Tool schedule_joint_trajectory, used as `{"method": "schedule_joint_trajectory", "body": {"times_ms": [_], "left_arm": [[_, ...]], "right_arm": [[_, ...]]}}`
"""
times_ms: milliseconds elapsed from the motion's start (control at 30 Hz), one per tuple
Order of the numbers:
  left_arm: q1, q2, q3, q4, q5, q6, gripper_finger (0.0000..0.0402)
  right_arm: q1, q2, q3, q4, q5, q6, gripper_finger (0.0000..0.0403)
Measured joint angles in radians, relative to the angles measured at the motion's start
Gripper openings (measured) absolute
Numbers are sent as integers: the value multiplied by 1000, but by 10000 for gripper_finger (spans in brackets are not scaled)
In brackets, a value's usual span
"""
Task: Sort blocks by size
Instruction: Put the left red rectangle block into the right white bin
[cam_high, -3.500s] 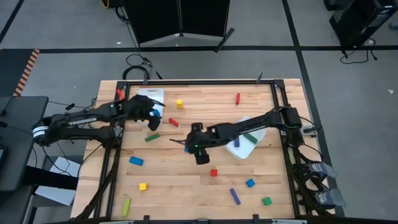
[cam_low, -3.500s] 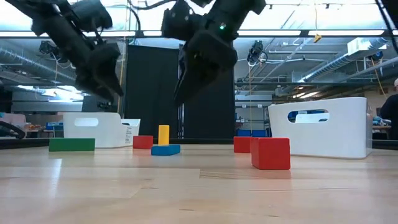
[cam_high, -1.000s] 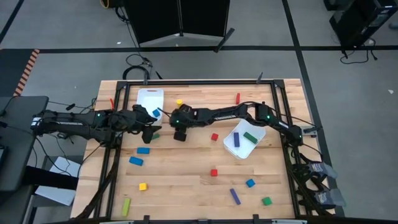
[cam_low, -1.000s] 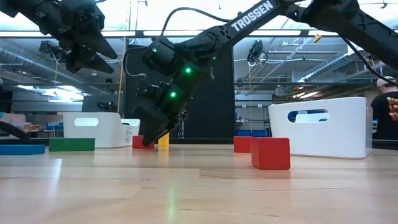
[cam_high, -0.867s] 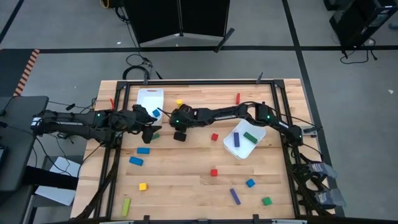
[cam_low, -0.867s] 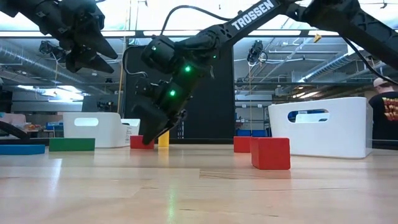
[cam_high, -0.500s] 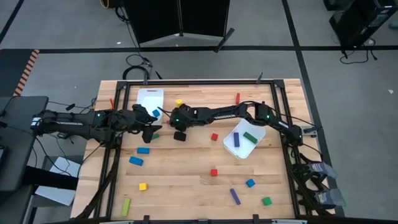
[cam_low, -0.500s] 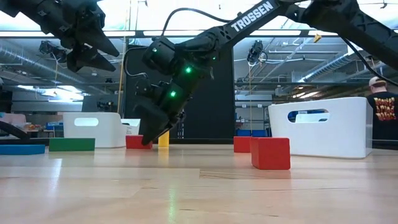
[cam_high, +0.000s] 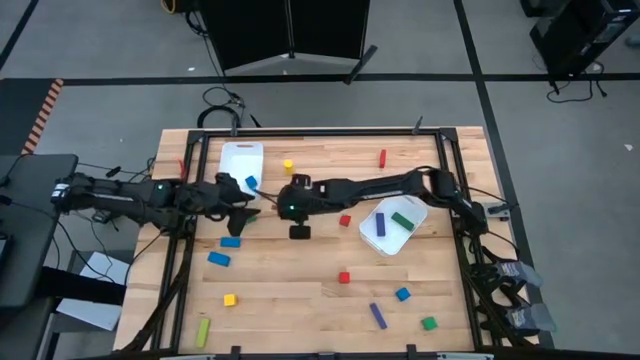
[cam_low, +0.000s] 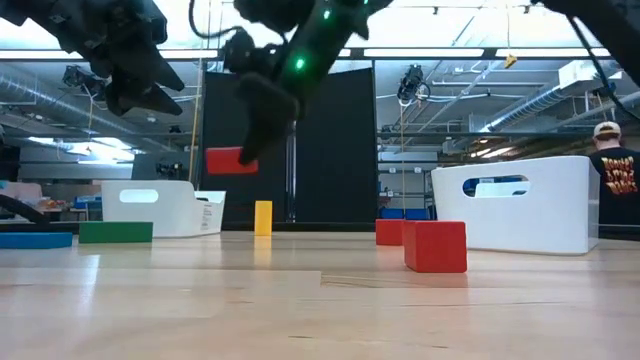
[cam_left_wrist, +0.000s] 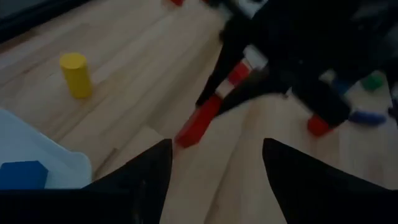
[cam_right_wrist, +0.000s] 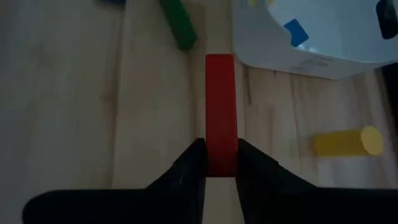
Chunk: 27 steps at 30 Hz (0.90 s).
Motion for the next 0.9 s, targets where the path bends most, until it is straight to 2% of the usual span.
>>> {"method": "schedule_joint_trajectory", "body": {"times_ms": [133,233,367,500,700,900], "left_arm": [[-56,58,0,-1,-16,5,254],[-93,115,0,-4,-30,-10,250],[-133,196,0,-16,-35,-41,244],[-165,269,0,-45,-37,-70,239],[-198,340,0,-54,-40,-110,236],[-220,385,0,-110,-32,-152,236]], "right_arm": [[63,-92,-90,10,83,-15,71],[90,-213,-216,37,130,40,71],[110,-406,-463,44,240,177,71],[146,-654,-698,26,323,389,72],[210,-930,-970,-44,338,728,75],[258,-1009,-1137,-76,284,952,78]]}}
